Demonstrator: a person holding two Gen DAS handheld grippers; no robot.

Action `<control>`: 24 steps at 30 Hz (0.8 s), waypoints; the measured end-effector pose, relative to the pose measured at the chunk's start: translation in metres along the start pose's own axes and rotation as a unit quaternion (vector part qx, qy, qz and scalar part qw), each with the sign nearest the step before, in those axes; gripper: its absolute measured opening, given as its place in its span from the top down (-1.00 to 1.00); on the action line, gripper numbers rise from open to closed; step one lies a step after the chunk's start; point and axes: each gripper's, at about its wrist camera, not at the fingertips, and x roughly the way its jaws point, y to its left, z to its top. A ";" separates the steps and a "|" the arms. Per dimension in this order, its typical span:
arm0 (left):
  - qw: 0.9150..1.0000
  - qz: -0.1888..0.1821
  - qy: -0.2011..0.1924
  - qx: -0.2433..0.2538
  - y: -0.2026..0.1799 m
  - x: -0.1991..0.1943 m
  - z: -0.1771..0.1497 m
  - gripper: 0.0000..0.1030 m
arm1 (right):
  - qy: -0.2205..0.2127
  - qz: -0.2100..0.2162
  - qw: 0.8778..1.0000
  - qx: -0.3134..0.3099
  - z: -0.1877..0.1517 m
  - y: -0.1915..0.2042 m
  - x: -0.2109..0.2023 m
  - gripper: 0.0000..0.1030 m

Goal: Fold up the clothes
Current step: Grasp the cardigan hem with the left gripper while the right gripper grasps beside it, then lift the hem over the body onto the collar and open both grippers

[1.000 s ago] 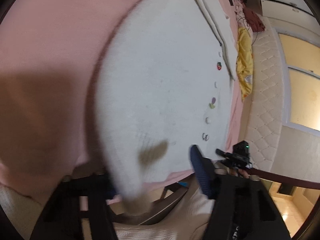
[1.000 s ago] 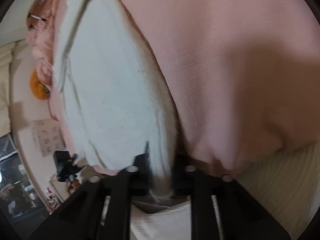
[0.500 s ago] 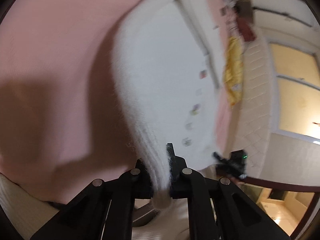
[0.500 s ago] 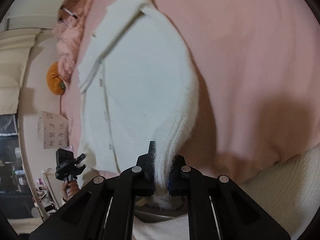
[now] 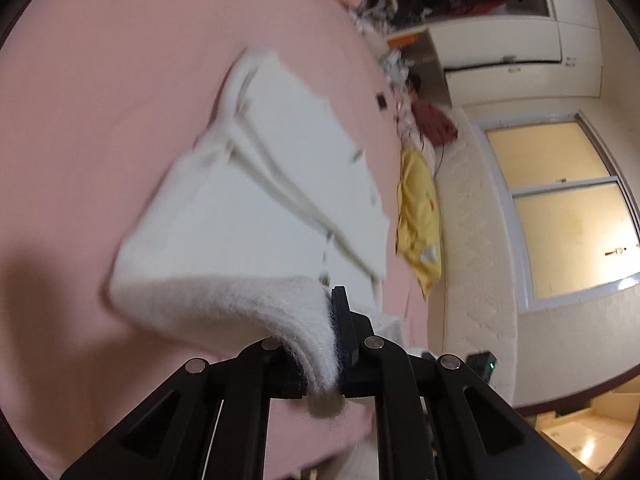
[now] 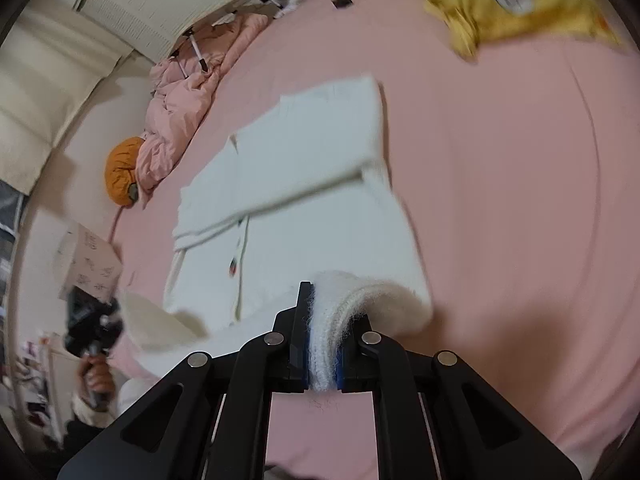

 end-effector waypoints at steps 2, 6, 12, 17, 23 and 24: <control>1.000 0.012 -0.022 0.013 -0.011 0.005 0.020 0.80 | -0.015 -0.018 0.999 -0.022 0.024 0.005 0.004 0.84; 0.998 0.038 -0.046 0.034 -0.027 0.029 0.070 0.80 | -0.044 -0.046 0.997 -0.053 0.076 0.015 0.019 0.84; 0.994 0.076 -0.056 0.057 -0.052 0.081 0.157 0.80 | -0.061 -0.084 0.991 -0.087 0.162 0.030 0.066 0.84; 0.991 0.113 -0.047 0.057 -0.049 0.130 0.226 0.80 | -0.039 -0.107 0.990 -0.078 0.224 0.022 0.121 0.84; 0.990 0.138 0.000 0.035 -0.012 0.182 0.260 0.80 | 0.014 -0.128 0.992 -0.011 0.244 -0.028 0.188 0.84; 0.990 0.139 0.004 0.033 -0.007 0.185 0.261 0.80 | 0.018 -0.125 0.992 0.003 0.245 -0.035 0.194 0.84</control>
